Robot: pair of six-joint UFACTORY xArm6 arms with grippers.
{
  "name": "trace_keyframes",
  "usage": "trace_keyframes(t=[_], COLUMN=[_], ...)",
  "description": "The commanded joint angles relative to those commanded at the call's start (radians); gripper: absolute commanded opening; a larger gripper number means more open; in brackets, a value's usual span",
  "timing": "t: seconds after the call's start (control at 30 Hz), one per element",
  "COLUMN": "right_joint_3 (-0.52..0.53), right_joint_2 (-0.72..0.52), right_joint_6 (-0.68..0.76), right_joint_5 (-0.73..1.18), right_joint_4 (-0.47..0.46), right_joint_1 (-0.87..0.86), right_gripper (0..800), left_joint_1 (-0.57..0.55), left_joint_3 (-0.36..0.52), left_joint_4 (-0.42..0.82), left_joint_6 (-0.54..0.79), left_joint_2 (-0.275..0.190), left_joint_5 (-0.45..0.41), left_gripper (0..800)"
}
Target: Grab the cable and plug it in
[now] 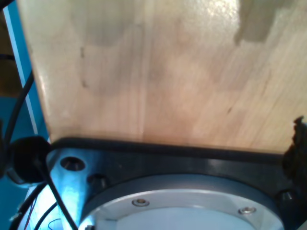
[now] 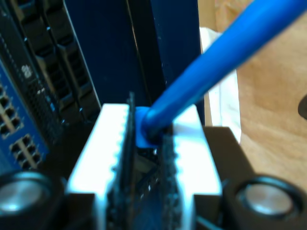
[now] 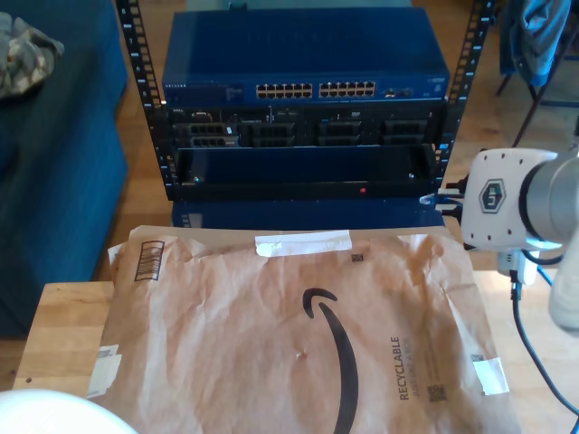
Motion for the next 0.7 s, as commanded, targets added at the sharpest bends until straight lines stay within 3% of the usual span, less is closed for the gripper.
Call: trace_keyframes(t=[0.3,0.37,0.53,0.7], right_joint_3=[-0.068,-0.121,-0.219,-0.210], right_joint_2=[0.204,0.252,0.279,0.336], right_joint_6=[0.009,0.005,0.005,0.002], right_joint_5=[-0.083,-0.095,-0.094,-0.147], right_joint_4=[0.005,0.005,0.003,-0.006], right_joint_1=[0.034,0.034,0.098,0.115], right_gripper=[3,3,3,11], left_joint_1=[0.000,0.000,0.000,0.000], left_joint_3=[0.000,0.000,0.000,0.000], left_joint_4=[0.000,0.000,0.000,0.000], left_joint_6=[0.000,0.000,0.000,0.000], left_joint_2=[0.000,0.000,0.000,0.000], left_joint_5=[0.000,0.000,-0.002,0.000], left_gripper=[800,800,800,800])
